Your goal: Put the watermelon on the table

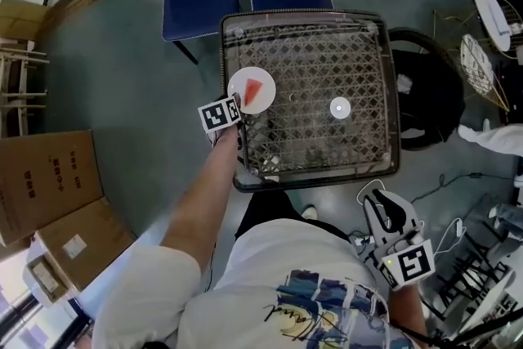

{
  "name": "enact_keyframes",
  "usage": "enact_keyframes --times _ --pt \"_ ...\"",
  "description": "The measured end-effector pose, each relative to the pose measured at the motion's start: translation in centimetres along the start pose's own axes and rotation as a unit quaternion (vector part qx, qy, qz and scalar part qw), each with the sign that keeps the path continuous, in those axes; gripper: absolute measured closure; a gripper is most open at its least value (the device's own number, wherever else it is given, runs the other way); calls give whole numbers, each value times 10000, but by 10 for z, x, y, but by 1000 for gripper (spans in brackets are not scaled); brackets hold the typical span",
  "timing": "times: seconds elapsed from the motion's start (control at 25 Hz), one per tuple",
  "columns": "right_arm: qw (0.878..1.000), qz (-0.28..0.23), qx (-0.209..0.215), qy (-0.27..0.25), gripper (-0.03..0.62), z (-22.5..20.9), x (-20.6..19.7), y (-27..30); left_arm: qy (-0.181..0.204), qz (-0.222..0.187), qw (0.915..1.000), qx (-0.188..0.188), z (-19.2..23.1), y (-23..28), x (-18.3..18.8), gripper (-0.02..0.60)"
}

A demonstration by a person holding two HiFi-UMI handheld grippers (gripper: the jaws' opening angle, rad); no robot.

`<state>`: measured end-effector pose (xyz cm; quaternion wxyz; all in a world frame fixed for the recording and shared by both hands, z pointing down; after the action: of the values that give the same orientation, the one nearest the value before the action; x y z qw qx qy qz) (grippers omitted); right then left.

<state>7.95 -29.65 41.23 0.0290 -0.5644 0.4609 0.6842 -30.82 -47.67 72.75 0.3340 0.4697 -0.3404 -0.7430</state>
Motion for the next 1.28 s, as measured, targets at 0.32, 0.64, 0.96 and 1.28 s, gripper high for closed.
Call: enact_keyframes --times 0.32,0.64,0.96,1.28 --pt "9983 -413 296 -291 522 1 -8 -15 -94 -502 9976 -477 -2 -70 -14 432" --pt "9911 -671 867 -753 527 0 -33 -54 137 -886 9875 -1294 -54 -180 -78 572" --pt "9776 -1017 1401 -1197 582 2 -80 -120 1079 -1261 9611 -2209 -158 -309 -178 572" --pt "9619 -1140 1992 -1487 582 28 -126 -178 1670 -1622 9397 -2504 -246 -433 -279 572"
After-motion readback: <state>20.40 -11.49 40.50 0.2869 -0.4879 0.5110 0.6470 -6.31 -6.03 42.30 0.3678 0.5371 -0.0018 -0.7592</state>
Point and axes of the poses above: the fingertips, and each gripper's own axes: y forward along the fingers, z to its left, x out of its top, the point moved 8 cm from there along -y, backward along the fingers, and after that the axes turned 1 degree about -y, right-handed, at the moved point
